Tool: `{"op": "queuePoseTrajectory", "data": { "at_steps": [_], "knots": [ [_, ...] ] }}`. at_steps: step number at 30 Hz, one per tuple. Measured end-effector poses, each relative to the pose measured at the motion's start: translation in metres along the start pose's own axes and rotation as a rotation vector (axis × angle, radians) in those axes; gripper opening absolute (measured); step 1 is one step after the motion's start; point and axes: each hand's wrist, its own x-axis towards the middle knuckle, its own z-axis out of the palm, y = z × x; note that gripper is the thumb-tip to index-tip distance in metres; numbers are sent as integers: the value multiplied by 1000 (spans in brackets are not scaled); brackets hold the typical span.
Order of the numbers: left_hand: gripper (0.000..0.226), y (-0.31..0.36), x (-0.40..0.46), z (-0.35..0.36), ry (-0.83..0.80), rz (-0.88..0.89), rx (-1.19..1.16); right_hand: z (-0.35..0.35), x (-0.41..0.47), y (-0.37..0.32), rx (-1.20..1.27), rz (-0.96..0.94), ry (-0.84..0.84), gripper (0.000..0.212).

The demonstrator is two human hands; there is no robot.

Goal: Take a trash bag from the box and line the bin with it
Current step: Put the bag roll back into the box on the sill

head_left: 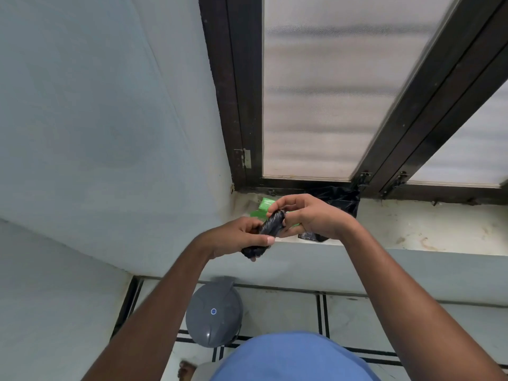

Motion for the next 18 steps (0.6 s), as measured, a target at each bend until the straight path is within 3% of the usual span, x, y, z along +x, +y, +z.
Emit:
{"op": "queuePoseTrajectory", "data": {
  "at_steps": [2,5,10,13,16,18],
  "knots": [
    [32,-5,-2,0,27,-44,-10,0,11,5,-78,-34,118,29],
    [32,-14,-7,2,72,-93,-111,0,34,14,-542,-136,463,35],
    [17,-22,-17,14,99,-106,-400,10,81,35,-1116,-51,443,106],
    [18,-25,-22,16,186,-86,-422,13,100,43,-1320,-100,487,96],
    [20,-28,-28,10,259,-72,-442,13,101,38,-1219,-216,570,76],
    [21,-29,-33,5,261,-62,-475,11,100,37,-1207,-241,606,79]
  ]
}}
